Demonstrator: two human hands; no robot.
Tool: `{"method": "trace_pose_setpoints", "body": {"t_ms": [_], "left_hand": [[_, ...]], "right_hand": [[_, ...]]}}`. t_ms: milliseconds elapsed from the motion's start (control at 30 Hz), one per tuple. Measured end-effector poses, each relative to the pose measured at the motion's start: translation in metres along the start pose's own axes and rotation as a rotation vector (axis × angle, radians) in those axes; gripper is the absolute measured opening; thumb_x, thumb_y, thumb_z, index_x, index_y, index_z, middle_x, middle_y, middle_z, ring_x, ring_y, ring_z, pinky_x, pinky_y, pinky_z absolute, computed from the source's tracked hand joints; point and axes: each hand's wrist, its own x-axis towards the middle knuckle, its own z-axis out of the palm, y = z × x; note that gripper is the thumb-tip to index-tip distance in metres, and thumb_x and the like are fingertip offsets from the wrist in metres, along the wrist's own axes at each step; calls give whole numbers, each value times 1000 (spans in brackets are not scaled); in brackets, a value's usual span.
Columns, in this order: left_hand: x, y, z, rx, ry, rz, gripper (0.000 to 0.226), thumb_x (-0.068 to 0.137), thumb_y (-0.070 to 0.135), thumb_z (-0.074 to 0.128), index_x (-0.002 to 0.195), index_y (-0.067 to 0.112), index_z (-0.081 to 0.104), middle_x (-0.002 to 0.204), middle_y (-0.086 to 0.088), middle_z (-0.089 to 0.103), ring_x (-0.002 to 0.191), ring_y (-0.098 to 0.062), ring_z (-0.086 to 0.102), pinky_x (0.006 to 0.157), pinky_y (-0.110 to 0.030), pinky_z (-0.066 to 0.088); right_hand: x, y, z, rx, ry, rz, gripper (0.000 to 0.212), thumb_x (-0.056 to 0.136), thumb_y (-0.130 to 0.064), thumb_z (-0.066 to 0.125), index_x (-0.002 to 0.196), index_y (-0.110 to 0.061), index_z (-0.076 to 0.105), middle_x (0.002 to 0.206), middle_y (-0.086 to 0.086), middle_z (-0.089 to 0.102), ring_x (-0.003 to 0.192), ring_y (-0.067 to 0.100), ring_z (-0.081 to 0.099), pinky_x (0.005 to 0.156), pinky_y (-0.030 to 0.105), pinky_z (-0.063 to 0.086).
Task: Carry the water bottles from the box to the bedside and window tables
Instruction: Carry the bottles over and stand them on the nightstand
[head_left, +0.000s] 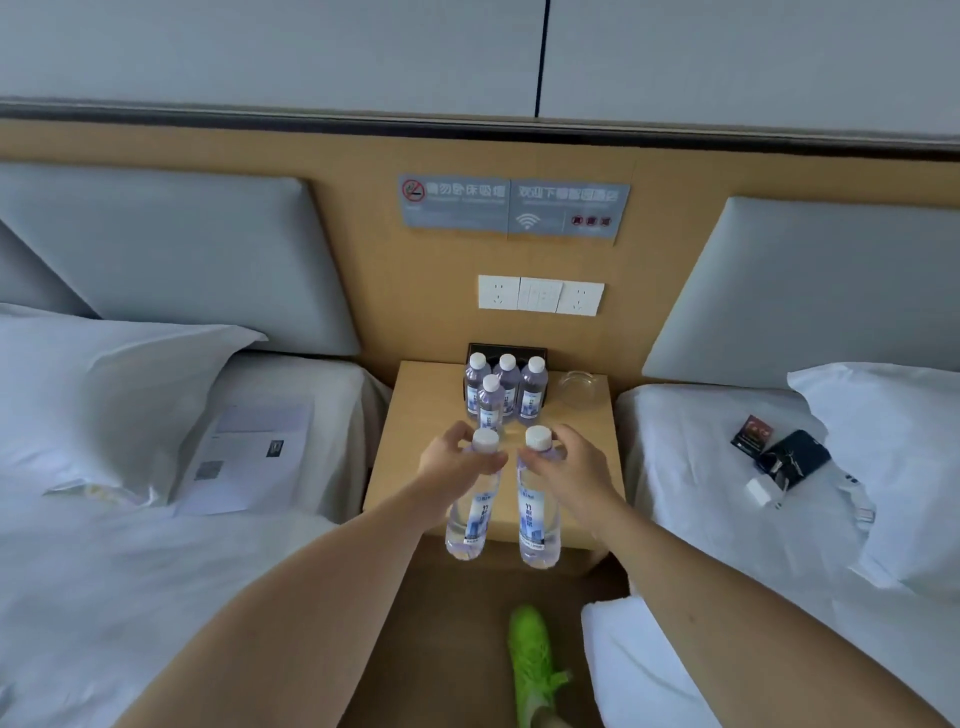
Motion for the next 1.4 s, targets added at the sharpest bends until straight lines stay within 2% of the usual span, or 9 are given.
{"method": "trace_pose_setpoints", "body": {"t_ms": [233,467,633,733,967,1100,1167,1300,1400], "left_hand": [[88,1,6,245,49,-40,26,87,31,78,99,27,55,102,-2,65,79,-15,60,57,-24,46],[150,-3,14,393,91,-70,35,87,29,78,111,23,53,105,-1,63,93,-18,62,72,-30,55],[182,-15,14,412,58,-77,39,85,28,80,108,28,49,99,4,59,88,-17,59,55,-18,45],[197,-29,14,411,43,-93,46,84,28,80,118,26,49,107,1,58,84,-14,55,44,-11,38],[221,-55,15,448,-24,-53,45,82,25,82,117,22,53,99,3,58,87,-19,55,54,-16,36],[226,-63,19,449,-35,-29,42,80,22,82,113,18,58,102,-1,61,91,-21,54,63,-24,36],[228,-64,22,455,-42,-14,43,79,20,83,115,17,60,107,-3,60,94,-21,53,66,-24,34],[232,-62,26,442,-43,-1,45,78,20,84,116,20,60,105,-1,61,91,-20,53,54,-7,33],[233,-60,30,399,-19,-4,48,77,20,85,118,21,60,107,1,62,92,-18,53,57,1,35]], "right_hand": [[110,35,8,-221,-73,-23,28,86,-43,75,103,-30,56,99,-7,67,93,18,61,78,39,53],[192,49,8,-312,-64,-74,26,81,-32,81,98,-18,67,92,-1,64,84,22,57,66,32,37],[228,61,21,-340,-63,1,32,79,-28,83,106,-15,70,96,4,70,89,24,61,70,29,38],[245,68,34,-423,-90,20,37,82,-26,79,115,-14,69,106,8,70,97,29,63,74,31,45],[264,79,55,-575,-115,-47,17,81,-10,75,94,-5,65,95,17,66,90,39,61,68,37,43],[269,79,58,-619,-110,-83,28,82,-3,73,110,-3,67,115,19,58,100,40,59,80,38,45],[271,79,58,-614,-87,-87,27,82,-1,72,109,-2,68,115,19,58,98,41,59,76,36,43],[276,77,63,-616,-68,-100,23,81,-1,72,104,-3,67,108,17,58,93,39,59,69,30,32],[277,78,65,-594,-50,-103,27,82,-1,74,108,-2,68,109,18,59,95,38,58,71,31,35]]}}
